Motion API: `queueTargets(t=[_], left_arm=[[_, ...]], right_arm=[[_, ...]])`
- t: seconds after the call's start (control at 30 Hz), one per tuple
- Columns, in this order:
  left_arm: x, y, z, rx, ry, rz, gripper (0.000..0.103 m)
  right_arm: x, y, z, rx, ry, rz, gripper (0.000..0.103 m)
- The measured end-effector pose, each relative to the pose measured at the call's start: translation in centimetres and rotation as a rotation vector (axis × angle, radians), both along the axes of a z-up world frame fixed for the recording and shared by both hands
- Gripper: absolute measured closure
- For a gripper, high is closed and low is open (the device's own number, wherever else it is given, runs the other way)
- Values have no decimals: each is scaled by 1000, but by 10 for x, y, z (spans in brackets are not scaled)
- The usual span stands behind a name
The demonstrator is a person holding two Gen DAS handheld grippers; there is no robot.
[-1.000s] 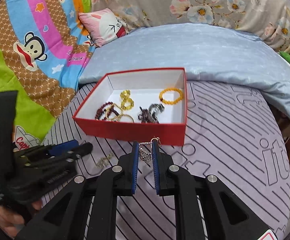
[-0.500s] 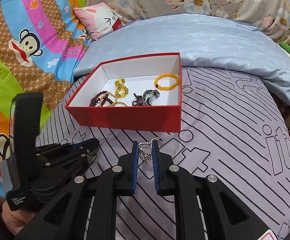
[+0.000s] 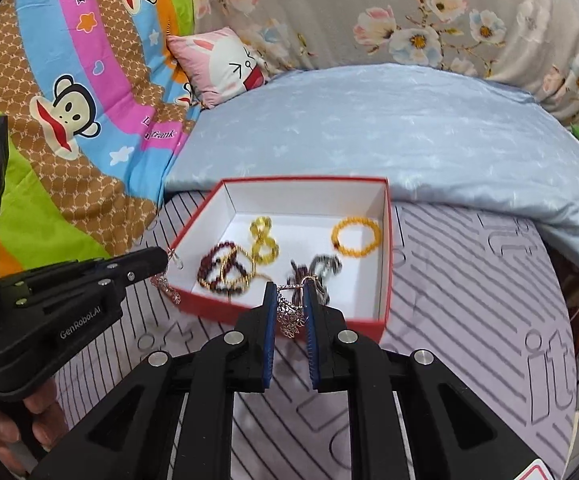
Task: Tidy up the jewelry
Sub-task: 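Carry both earrings over the red box with both tools, then open both tools to release the earrings into the box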
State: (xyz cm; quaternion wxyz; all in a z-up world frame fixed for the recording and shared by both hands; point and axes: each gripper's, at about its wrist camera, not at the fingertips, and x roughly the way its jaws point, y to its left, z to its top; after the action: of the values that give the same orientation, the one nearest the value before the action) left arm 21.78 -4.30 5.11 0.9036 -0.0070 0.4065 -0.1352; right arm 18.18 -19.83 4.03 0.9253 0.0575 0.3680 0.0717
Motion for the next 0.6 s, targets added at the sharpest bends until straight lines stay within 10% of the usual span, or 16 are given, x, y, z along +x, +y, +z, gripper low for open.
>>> queueTargets(t=[0.6], left_arm=[[86,-11,-41,124,35,145,102]], right_arm=[[88,9,-18,-56,37,-4,90]])
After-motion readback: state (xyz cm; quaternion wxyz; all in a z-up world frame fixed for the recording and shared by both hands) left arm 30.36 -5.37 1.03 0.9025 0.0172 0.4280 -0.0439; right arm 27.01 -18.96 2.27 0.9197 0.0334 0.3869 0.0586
